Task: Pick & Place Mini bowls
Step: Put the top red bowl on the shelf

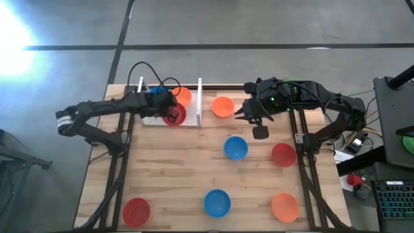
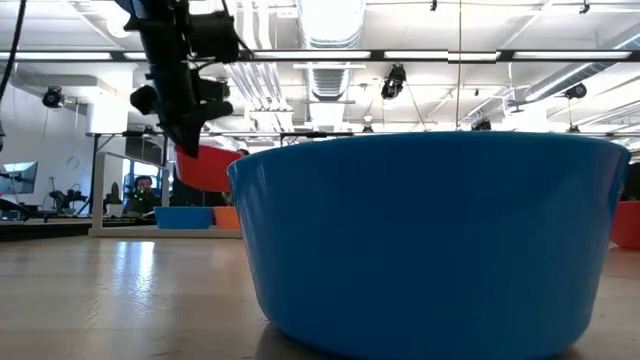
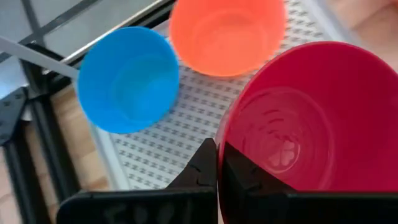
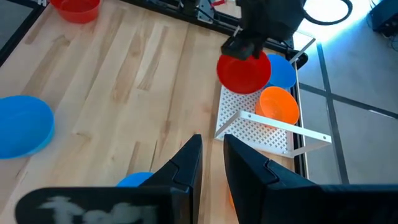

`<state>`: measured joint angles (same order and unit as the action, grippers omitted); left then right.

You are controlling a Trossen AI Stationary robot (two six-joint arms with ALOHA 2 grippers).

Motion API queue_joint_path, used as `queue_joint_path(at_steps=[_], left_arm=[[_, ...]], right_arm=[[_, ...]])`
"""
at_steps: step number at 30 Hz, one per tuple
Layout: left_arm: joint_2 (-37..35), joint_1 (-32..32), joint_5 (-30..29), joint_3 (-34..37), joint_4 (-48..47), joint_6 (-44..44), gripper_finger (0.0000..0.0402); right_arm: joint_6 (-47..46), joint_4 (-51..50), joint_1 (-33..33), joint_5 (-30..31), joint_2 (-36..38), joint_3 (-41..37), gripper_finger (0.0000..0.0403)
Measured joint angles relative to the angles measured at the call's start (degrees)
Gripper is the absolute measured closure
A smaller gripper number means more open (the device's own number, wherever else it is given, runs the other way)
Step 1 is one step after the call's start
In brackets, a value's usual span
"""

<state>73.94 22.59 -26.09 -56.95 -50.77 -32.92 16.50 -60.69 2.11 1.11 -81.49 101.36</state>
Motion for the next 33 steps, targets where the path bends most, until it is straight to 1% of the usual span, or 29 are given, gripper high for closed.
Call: queue_joint_path(at_steps=[6, 12, 24, 33], left_arm=[[3.66, 3.93, 0.03, 0.11, 0.09, 2.92, 0.0401], [7.44, 5.78, 0.03, 0.11, 0.16, 3.66, 0.0401], [12.44, 6.25, -0.93, 0.13, 1.30, 4.13, 0.0401], [13.15, 6.29, -1.00, 0.13, 1.53, 4.39, 0.0397]], right_arm=[[0.00, 0.02, 0.00, 0.02, 0.00, 0.00, 0.0339], [0.02, 0.02, 0.02, 0.02, 0.00, 0.00, 0.0344], [0.00, 0.04, 0.02, 0.02, 0.00, 0.00, 0.0344], [0.02, 0.07, 0.01, 0.02, 0.00, 0.00, 0.0344]])
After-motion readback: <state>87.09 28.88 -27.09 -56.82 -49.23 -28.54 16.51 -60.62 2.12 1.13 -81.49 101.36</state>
